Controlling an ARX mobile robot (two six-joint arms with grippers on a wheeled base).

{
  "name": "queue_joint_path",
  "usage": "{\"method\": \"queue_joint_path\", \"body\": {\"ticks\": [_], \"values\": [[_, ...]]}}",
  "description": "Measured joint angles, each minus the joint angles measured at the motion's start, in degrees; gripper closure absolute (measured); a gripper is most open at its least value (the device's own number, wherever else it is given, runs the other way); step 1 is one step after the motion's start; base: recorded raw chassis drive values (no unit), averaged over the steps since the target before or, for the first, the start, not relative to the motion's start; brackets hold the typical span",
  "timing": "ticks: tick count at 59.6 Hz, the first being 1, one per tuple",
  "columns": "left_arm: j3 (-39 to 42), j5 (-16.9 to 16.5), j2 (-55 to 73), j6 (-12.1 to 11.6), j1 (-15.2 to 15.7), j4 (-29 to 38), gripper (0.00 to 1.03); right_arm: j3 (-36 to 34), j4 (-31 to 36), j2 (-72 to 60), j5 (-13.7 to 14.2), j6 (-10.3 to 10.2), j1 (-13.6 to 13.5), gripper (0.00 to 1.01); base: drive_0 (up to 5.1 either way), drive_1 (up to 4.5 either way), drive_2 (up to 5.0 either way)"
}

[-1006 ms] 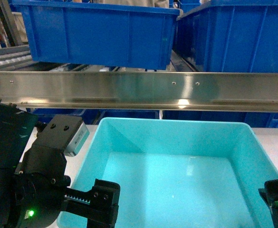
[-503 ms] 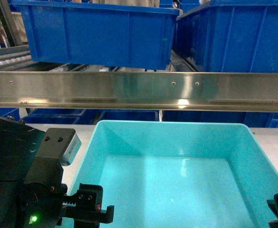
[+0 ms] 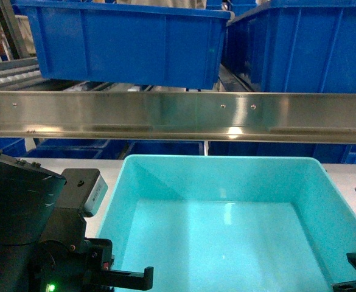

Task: Organize blue bins on left shelf correctly

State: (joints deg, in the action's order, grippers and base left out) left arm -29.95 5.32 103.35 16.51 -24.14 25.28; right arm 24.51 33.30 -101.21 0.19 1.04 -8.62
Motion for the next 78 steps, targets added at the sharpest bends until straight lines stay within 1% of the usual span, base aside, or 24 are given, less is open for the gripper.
{"method": "queue_joint_path", "body": {"ticks": [7,11,17,20,27,30,33,37,40,45,47,49,59,78], "values": [[1.16,0.63,-1.68,-0.72,0.02,1.18,1.01,-1.01,0.50,1.64,0.02,-0.72,0.00,0.99,0.0,0.00,0.0],[2.10,1.42,-3.85,-1.79,0.02,2.60,1.01,-1.66,0.61,3.72,0.00,-1.42,0.02,0.99,0.0,0.00,0.0],[2.95,2.21,-8.83,-2.95,0.02,2.21,1.01,-2.67,0.20,8.74,0.04,-2.21,0.09,0.99,0.0,0.00,0.0],[3.48,2.56,-12.66,-3.69,0.02,1.62,1.01,-3.21,-0.57,12.46,-0.02,-2.97,0.20,0.99,0.0,0.00,0.0],[4.90,3.04,-21.68,-4.79,0.00,-0.74,1.01,-4.22,-4.70,21.24,-0.85,-4.85,0.59,0.99,0.0,0.00,0.0],[5.29,3.06,-26.18,-4.61,0.00,-3.17,1.01,-4.28,-7.39,25.53,-1.62,-5.70,0.81,0.99,0.0,0.00,0.0],[5.73,3.48,-29.07,-4.61,-0.04,-4.09,1.01,-4.37,-8.72,28.13,-2.01,-6.25,0.81,0.99,0.0,0.00,0.0],[6.14,3.61,-36.48,-4.24,-0.02,-7.54,1.01,-4.46,-12.04,35.01,-2.71,-7.26,0.76,0.99,0.0,0.00,0.0],[6.40,3.78,-38.95,-4.09,-0.02,-8.39,1.01,-4.48,-13.03,37.46,-2.93,-7.72,0.76,0.99,0.0,0.00,0.0],[6.86,3.61,-43.36,-3.58,-0.02,-10.34,1.01,-4.83,-14.53,42.03,-3.21,-8.07,0.68,0.99,0.0,0.00,0.0],[7.43,3.02,-45.46,-3.56,0.13,-10.14,1.00,-5.29,-14.97,44.57,-2.47,-8.07,0.20,0.99,0.0,0.00,0.0],[7.63,2.97,-46.40,-3.56,0.15,-10.12,1.00,-5.60,-14.97,45.79,-2.36,-8.07,0.00,0.99,0.0,0.00,0.0],[7.87,2.73,-46.47,-3.56,0.20,-10.32,1.00,-5.68,-15.39,45.57,-2.29,-8.13,0.00,0.99,0.0,0.00,0.0],[7.91,2.62,-46.29,-3.45,0.20,-10.25,1.00,-5.90,-15.32,45.64,-2.29,-8.17,0.00,0.99,-4.9,2.53,2.5]]}}
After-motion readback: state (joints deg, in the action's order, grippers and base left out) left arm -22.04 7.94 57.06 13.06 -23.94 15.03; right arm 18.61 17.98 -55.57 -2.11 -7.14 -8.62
